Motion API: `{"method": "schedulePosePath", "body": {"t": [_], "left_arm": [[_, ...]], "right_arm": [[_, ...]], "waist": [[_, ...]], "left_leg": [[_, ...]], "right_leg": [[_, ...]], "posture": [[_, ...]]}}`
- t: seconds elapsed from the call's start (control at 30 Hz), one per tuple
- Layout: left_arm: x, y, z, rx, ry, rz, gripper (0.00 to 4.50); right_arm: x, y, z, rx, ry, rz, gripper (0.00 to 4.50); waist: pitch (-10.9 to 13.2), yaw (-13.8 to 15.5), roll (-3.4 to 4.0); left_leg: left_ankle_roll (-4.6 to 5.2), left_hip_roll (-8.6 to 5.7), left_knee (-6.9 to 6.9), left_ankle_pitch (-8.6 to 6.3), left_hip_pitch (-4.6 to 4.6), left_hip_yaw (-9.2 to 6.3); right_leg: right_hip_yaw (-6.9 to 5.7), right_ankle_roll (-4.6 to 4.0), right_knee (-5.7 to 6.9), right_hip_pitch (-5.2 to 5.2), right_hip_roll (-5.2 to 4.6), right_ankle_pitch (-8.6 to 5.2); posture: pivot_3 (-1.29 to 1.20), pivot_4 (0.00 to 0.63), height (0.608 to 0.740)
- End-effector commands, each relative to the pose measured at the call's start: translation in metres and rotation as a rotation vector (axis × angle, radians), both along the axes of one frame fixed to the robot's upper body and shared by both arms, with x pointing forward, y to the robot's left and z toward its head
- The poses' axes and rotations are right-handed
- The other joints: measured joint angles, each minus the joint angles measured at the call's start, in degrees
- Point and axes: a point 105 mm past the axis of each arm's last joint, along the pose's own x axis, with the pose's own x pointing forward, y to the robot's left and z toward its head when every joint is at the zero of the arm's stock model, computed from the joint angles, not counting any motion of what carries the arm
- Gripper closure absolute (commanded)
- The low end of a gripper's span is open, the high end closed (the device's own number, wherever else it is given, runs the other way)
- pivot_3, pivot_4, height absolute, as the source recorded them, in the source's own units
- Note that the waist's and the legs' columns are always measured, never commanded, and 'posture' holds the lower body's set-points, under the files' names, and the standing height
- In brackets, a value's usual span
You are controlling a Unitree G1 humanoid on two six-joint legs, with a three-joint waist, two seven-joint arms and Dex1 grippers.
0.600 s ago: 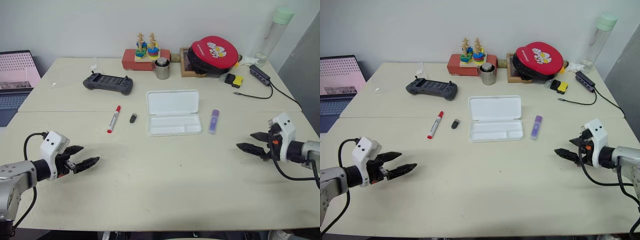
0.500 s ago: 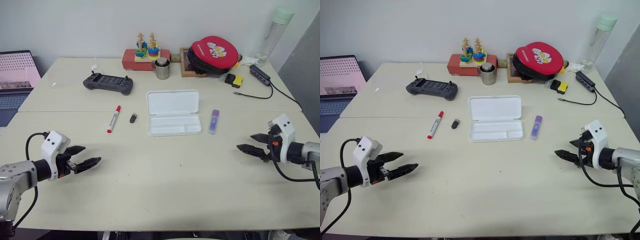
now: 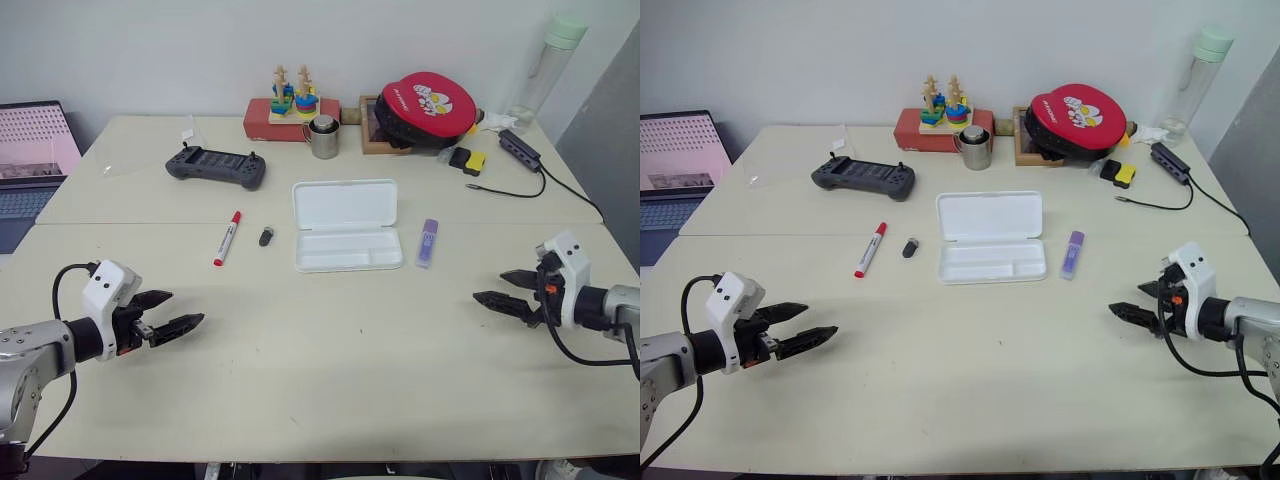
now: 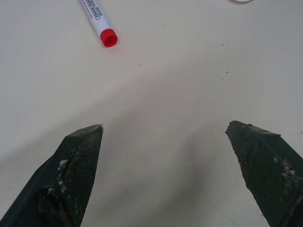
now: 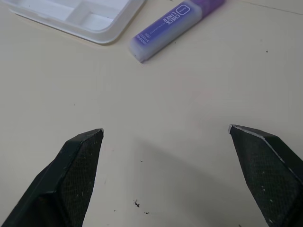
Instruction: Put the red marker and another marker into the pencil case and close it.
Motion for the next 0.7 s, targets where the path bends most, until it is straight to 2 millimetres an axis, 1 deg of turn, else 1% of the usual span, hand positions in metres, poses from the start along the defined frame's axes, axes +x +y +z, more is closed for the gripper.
{"method": "schedulePosePath", "body": {"t": [0.03, 0.37, 0.47, 0.5, 0.6, 0.63, 0.7], "left_arm": [[0.003, -0.001, 0.011, 0.001, -0.04, -0.007, 0.0], [0.004, -0.001, 0.013, -0.004, -0.045, -0.005, 0.0], [0.006, -0.007, 0.018, -0.031, -0.06, -0.02, 0.0], [0.007, -0.015, 0.021, -0.052, -0.071, -0.043, 0.0], [0.013, -0.055, 0.035, -0.146, -0.115, -0.165, 0.0], [0.014, -0.065, 0.038, -0.161, -0.123, -0.198, 0.0], [0.02, -0.09, 0.044, -0.18, -0.165, -0.275, 0.0]], "right_arm": [[-0.003, 0.003, 0.011, -0.018, -0.038, 0.026, 0.05], [-0.003, 0.005, 0.012, -0.013, -0.038, 0.037, 0.05], [-0.002, 0.009, 0.017, -0.011, -0.062, 0.067, 0.05], [-0.001, 0.015, 0.023, -0.003, -0.086, 0.097, 0.05], [0.007, 0.039, 0.039, 0.023, -0.148, 0.219, 0.05], [0.01, 0.045, 0.042, 0.025, -0.16, 0.252, 0.05], [0.022, 0.065, 0.049, 0.021, -0.188, 0.341, 0.05]], "waist": [[0.0, 0.0, 0.0], [0.0, -0.01, 0.0], [0.0, 0.0, 0.0], [0.0, 0.0, 0.0], [0.0, -0.04, 0.0], [0.0, -0.05, 0.0], [-0.01, -0.14, -0.01]], "left_leg": [[0.0, 0.0, 0.0, 0.0, 0.0, 0.0], [0.0, 0.0, 0.01, 0.0, 0.0, 0.01], [0.0, 0.0, 0.01, 0.0, 0.0, 0.0], [0.0, 0.0, 0.01, 0.0, 0.0, 0.0], [0.0, -0.01, 0.06, 0.0, 0.0, 0.02], [0.0, -0.01, 0.09, 0.0, 0.01, 0.03], [0.0, 0.0, 0.11, 0.0, 0.02, 0.02]], "right_leg": [[0.0, 0.0, 0.0, 0.0, 0.0, 0.0], [0.0, 0.0, 0.01, 0.0, 0.0, 0.0], [0.0, 0.0, 0.01, 0.0, 0.0, 0.0], [-0.01, 0.0, 0.01, 0.0, 0.0, 0.0], [0.01, 0.01, 0.03, 0.01, 0.0, 0.01], [0.01, 0.02, 0.05, 0.02, 0.0, 0.01], [0.0, 0.02, 0.07, 0.03, 0.0, 0.02]], "posture": [[0.0, 0.15, 0.74], [0.0, 0.15, 0.74], [0.0, 0.15, 0.74], [0.0, 0.15, 0.74], [0.0, 0.15, 0.74], [0.0, 0.15, 0.74], [0.0, 0.15, 0.74]]}}
